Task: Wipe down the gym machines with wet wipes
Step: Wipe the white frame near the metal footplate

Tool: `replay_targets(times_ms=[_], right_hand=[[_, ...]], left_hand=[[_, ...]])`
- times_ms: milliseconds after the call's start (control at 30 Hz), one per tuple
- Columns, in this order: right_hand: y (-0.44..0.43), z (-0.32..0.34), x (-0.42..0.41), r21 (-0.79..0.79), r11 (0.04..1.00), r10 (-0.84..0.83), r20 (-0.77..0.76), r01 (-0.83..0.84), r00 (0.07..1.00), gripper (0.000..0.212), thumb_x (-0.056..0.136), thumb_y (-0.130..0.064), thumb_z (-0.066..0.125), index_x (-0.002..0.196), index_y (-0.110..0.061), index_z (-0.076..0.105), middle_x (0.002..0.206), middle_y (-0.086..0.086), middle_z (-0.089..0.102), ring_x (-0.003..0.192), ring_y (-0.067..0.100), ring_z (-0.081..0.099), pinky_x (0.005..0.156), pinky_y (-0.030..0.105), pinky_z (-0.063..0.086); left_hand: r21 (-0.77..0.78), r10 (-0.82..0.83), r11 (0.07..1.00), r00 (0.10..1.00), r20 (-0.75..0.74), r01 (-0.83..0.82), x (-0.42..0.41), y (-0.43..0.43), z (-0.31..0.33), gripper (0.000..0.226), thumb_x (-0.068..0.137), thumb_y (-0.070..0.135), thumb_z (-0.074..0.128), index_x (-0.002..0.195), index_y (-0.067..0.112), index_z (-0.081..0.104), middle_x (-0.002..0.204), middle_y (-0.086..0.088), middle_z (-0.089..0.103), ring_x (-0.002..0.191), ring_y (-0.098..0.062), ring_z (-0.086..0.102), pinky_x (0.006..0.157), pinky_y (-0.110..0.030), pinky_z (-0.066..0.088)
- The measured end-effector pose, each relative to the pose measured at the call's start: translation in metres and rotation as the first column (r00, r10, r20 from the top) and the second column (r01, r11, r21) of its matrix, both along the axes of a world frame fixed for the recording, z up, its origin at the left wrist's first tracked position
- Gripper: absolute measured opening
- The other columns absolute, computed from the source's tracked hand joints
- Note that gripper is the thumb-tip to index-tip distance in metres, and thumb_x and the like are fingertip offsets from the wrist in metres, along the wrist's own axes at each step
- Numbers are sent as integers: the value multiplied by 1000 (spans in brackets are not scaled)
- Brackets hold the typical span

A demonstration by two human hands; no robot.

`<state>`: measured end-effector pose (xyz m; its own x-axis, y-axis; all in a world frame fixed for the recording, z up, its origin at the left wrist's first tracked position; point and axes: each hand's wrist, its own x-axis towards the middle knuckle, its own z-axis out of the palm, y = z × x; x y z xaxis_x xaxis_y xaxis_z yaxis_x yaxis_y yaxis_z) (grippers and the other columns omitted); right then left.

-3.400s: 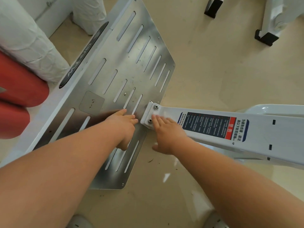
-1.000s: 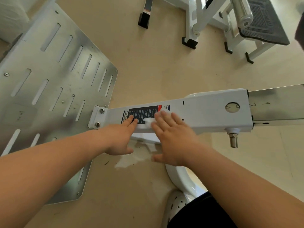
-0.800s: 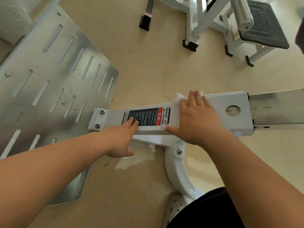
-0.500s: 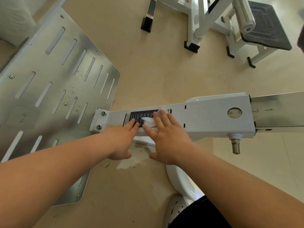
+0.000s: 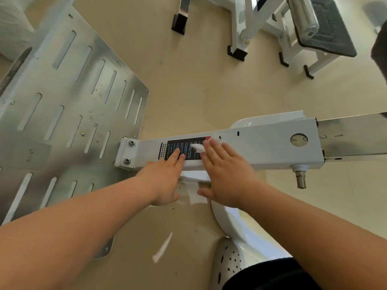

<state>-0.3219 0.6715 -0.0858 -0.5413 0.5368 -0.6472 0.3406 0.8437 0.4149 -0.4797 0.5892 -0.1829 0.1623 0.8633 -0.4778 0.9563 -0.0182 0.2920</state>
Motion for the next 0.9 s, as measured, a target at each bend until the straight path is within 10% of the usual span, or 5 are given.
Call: replay_targets(times_ms=[200, 533, 700, 767, 900], right_hand=[[19, 41, 20, 208, 915, -323, -134, 346, 937, 106, 95, -79, 22, 160, -3, -12, 166, 23, -24, 154, 37, -23, 127, 51, -9], [-7, 6, 18, 73, 994, -72, -62, 76, 995, 94, 101, -68, 16, 157, 0, -18, 166, 24, -22, 153, 39, -23, 126, 52, -11], [25, 63, 35, 195, 924, -295, -185, 329, 937, 103, 98, -73, 27, 160, 1, -10, 168, 24, -15, 156, 38, -15, 127, 52, -4], [16, 61, 39, 174, 927, -295, -208, 332, 932, 102, 100, -71, 28, 159, 2, -13, 167, 24, -19, 155, 39, -18, 127, 53, -7], [-24, 34, 52, 87, 978, -168, -195, 187, 966, 94, 104, -64, 23, 156, 3, -18, 162, 25, -29, 152, 40, -27, 124, 52, -17]], left_hand=[[59, 38, 997, 999, 20, -39, 11, -2, 15, 101, 93, 58, 49, 159, 14, -14, 167, -9, -21, 135, -31, 43, 104, -47, 44], [-30, -9, 1000, 1000, -16, 9, 24, 0, 33, 103, 91, 56, 57, 160, 14, -8, 167, -7, -20, 137, -29, 44, 105, -41, 45], [20, 50, 999, 997, -62, -48, 35, 24, 54, 56, 91, 55, 54, 129, 14, 48, 126, -9, 50, 94, -26, 59, 84, -41, 54], [132, -15, 991, 986, -168, 37, 30, 30, 58, 42, 95, 55, 48, 116, 19, 54, 105, -1, 54, 88, -24, 60, 77, -38, 53], [254, -26, 963, 971, -237, 88, 31, 32, 47, 60, 96, 58, 42, 141, 17, 39, 130, -1, 51, 100, -23, 61, 79, -38, 54]])
